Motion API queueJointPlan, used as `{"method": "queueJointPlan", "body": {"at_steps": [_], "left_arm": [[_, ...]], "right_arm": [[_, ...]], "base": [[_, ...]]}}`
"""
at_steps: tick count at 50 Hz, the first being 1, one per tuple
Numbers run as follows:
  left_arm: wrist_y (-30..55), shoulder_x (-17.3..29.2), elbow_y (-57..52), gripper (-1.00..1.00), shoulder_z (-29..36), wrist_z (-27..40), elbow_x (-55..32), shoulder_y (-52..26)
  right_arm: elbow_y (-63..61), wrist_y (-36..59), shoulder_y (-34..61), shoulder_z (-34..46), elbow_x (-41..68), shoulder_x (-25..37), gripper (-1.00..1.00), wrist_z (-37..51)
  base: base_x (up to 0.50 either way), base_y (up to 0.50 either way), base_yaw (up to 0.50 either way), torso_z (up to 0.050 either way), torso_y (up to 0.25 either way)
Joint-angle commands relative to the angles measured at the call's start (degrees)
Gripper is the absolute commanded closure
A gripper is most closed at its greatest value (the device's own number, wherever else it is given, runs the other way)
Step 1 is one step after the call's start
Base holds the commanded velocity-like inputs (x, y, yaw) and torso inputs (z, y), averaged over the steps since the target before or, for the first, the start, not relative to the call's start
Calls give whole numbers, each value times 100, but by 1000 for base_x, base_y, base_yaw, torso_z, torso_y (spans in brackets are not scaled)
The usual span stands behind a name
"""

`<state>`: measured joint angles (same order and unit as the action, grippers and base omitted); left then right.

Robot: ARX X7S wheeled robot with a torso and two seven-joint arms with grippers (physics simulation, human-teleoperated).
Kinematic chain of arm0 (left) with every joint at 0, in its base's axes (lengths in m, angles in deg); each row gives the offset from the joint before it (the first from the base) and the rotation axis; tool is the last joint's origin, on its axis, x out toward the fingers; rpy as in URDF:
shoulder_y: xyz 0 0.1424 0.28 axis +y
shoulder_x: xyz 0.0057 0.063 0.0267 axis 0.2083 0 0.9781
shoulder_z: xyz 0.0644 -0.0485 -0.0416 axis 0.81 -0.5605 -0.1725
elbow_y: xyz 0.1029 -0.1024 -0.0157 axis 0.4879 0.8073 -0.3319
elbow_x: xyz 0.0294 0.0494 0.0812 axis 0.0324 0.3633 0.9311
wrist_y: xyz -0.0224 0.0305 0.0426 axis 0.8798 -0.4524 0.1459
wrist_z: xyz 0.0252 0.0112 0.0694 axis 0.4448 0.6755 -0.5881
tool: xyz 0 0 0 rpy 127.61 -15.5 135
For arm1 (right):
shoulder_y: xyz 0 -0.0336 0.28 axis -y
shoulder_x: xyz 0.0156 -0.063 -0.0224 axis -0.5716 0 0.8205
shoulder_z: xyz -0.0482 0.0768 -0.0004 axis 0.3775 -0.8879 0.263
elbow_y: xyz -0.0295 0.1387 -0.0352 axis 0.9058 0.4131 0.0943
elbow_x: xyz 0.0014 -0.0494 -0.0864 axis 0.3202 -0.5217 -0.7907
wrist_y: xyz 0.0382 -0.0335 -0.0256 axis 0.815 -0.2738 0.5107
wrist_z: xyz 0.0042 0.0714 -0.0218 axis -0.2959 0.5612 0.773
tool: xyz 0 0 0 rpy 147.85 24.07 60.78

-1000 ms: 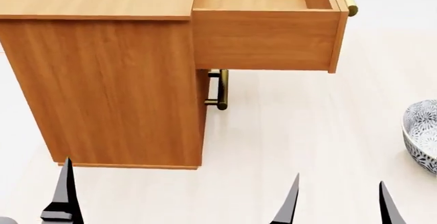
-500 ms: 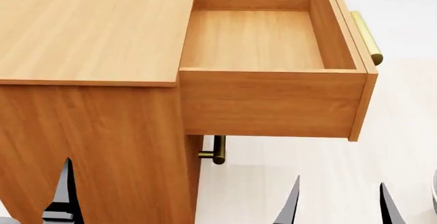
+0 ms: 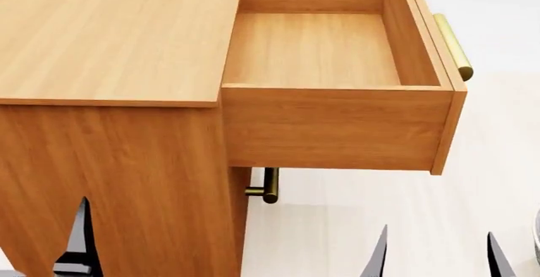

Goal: Put the bowl on top of the cabinet.

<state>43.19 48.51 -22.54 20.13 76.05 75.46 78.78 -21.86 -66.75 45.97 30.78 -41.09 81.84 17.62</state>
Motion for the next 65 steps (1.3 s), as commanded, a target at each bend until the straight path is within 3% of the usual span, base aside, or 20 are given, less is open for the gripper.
{"method": "queueJointPlan", "body": {"at_steps": [1, 6, 17, 20, 21, 22, 23, 31, 41, 48, 53, 65], "left_arm": [[-15, 31, 138, -100, 37, 41, -10, -69], [-56, 51, 251, -100, 174, 39, 81, -90], [-42, 123, 158, -100, 124, 60, -11, -61], [-37, 137, 135, -100, 88, 67, -56, -60], [-41, 140, 135, -100, 85, 70, -62, -61], [-40, 142, 132, -100, 83, 71, -72, -61], [-40, 147, 127, -100, 83, 76, -72, -58], [-18, 180, 94, -100, 69, 109, -110, -65], [-3, 218, 34, -100, -6, 148, -201, -65], [-32, 231, 65, -100, 24, 176, -184, -73], [-47, 241, 101, -100, 36, 201, -167, -93], [-36, 279, 84, -100, -14, 256, -221, -106]], "right_arm": [[-713, 1139, -163, -678, 120, 769, -100, -115], [-1391, 2377, -88, -1449, 512, 1286, -100, -333], [-1521, 3506, 141, -2495, 1304, 2017, -100, -789], [-1598, 4423, 786, -3110, 3005, 2814, -100, -109], [-1590, 4500, 832, -3243, 3243, 2903, -100, -54], [-1347, 3810, 225, -3097, 2698, 2805, -100, -183], [-1228, 3695, 128, -3151, 2631, 2816, -100, -255], [-672, 3897, 224, -3623, 2929, 2740, -100, -431], [183, 3961, 336, -3267, 2785, 3003, -100, -544], [666, 4106, 804, -3387, 3237, 3297, -100, -1026], [1215, 3985, 1379, -2884, 3392, 3385, -100, -1286], [2635, 3872, 3050, -837, 2890, 3102, -100, -1367]], "base": [[0, 0, 0, 0, 0], [0, 0, 0, 0, 0], [0, 0, 0, 0, 0], [0, 0, 0, 0, 0], [0, 0, 0, 0, 0], [0, 0, 0, 0, 0], [0, 0, 0, 0, 0], [0, 0, 0, 0, 0], [0, 0, 0, 0, 0], [0, 0, 0, 0, 0], [0, 0, 0, 0, 0], [0, 0, 0, 0, 0]]}}
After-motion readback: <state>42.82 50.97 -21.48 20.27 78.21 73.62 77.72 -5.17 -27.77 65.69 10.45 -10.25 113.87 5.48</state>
